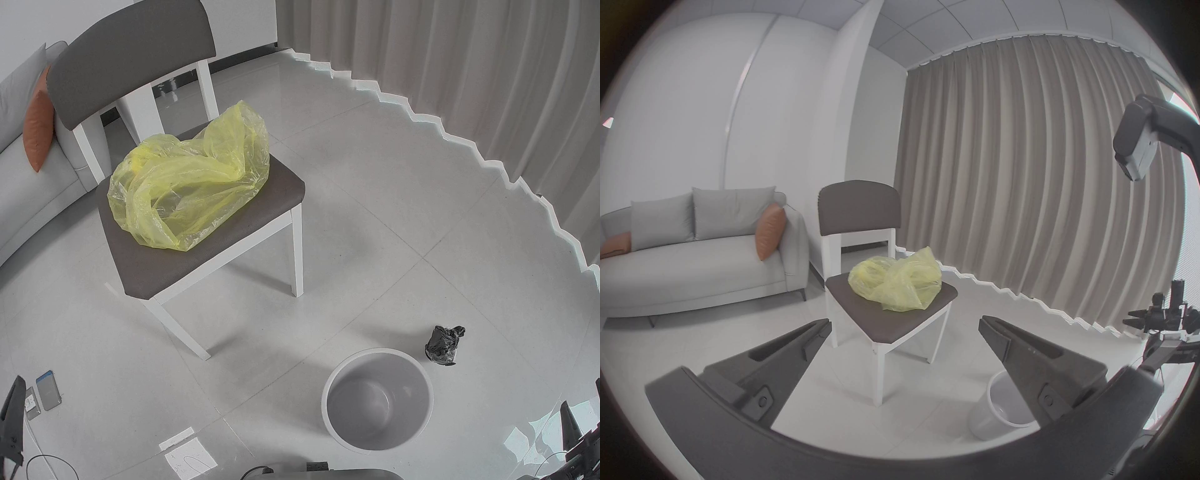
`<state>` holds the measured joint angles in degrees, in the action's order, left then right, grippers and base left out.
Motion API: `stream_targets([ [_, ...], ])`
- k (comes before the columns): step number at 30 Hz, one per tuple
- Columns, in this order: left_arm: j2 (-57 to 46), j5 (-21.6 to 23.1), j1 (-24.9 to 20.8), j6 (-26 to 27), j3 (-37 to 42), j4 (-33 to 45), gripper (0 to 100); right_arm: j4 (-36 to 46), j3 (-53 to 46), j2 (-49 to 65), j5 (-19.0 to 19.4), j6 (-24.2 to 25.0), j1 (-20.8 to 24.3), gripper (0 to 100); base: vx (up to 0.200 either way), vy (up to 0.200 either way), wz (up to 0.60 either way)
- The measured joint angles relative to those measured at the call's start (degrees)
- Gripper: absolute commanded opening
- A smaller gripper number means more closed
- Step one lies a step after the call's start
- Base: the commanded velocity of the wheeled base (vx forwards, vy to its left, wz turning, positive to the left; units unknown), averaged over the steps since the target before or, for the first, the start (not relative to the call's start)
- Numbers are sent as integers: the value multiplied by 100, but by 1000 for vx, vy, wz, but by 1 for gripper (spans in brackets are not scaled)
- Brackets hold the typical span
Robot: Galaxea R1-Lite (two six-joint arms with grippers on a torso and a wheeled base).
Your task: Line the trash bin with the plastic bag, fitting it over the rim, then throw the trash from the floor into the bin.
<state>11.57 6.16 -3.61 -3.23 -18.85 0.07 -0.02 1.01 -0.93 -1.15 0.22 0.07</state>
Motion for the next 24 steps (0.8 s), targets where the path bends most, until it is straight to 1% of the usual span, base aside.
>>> stream_targets([
  [4, 775, 84, -134, 72, -411, -32, 100, -2, 0, 0, 0, -1, 0, 100, 0, 0, 0],
  [10, 2305, 62, -240, 401, -1080, -250, 100, -2, 0, 0, 0, -1, 0, 100, 0, 0, 0],
  [16, 3941, -360, -295, 845, -1685, -744, 100, 0, 0, 0, 0, -6, 0, 100, 0, 0, 0],
  [24, 5576, -862, -363, 1095, -2345, -1353, 100, 2, 0, 0, -2, -22, 0, 100, 0, 0, 0],
])
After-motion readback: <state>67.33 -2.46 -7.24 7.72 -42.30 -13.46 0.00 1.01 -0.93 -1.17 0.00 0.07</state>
